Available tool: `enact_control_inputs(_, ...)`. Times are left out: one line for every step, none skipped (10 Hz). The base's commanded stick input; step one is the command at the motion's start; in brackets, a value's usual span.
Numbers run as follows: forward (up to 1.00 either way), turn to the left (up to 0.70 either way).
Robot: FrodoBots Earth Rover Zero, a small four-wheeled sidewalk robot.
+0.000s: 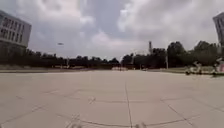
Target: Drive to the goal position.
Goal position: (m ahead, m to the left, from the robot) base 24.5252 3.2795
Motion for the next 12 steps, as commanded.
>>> enact_control_inputs(0.6, 0.0)
enact_control_inputs(0.6, 0.0)
enact_control_inputs(0.6, 0.0)
enact_control_inputs(0.6, 0.0)
enact_control_inputs(0.6, 0.0)
enact_control_inputs(0.6, 0.0)
enact_control_inputs(0.6, 0.0)
enact_control_inputs(0.6, 0.0)
enact_control_inputs(0.6, 0.0)
enact_control_inputs(0.6, 0.0)
enact_control_inputs(0.6, 0.0)
enact_control_inputs(0.6, 0.0)
